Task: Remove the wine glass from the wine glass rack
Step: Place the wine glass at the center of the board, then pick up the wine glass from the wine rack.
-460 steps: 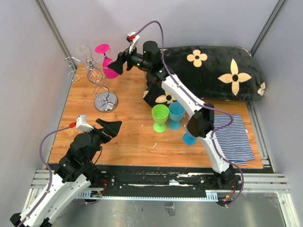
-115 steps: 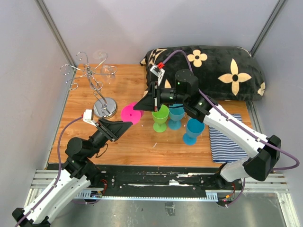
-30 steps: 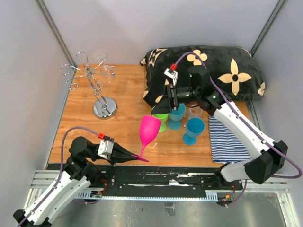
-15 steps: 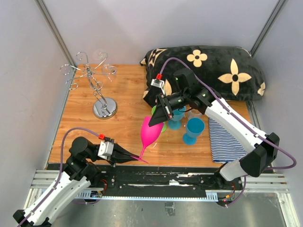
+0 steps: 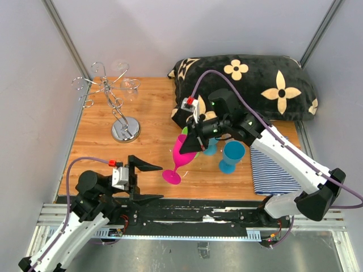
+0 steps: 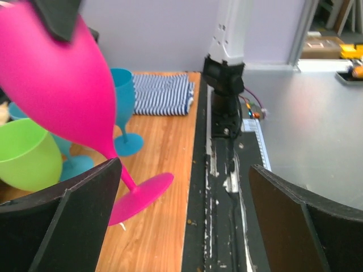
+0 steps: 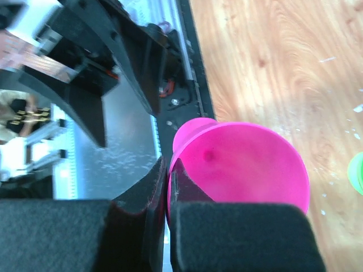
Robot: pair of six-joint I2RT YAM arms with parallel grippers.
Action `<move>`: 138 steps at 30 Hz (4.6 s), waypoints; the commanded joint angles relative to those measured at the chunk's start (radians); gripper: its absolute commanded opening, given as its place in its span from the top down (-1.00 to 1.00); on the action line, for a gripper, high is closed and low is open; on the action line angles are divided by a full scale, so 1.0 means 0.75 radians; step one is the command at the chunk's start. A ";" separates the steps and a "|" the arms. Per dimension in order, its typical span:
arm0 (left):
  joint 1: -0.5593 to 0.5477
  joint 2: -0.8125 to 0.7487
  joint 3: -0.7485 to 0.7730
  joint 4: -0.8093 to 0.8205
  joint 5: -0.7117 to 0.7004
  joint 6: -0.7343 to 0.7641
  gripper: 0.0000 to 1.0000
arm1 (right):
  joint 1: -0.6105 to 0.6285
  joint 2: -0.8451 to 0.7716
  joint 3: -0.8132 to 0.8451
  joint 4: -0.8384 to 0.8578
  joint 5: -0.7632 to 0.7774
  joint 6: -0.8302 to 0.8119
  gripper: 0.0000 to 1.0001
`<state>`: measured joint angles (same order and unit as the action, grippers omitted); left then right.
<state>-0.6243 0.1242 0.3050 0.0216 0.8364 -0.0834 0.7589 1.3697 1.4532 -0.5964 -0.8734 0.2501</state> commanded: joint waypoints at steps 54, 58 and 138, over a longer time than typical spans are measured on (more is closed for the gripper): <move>-0.002 -0.138 0.187 -0.446 -1.330 -0.844 -0.99 | 0.357 -0.302 -0.545 0.096 1.581 -0.060 0.56; -0.002 -0.124 0.186 -0.460 -1.338 -0.845 -0.99 | 0.354 -0.336 -0.489 0.108 1.604 -0.087 0.57; -0.002 -0.141 0.209 -0.747 -1.514 -1.081 -0.99 | 0.098 1.032 1.172 0.716 0.445 0.267 -0.55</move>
<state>-0.6243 0.0311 0.4438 -0.5343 -0.2871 -0.8875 0.8051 2.2349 2.3558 -0.0563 -0.5053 0.4492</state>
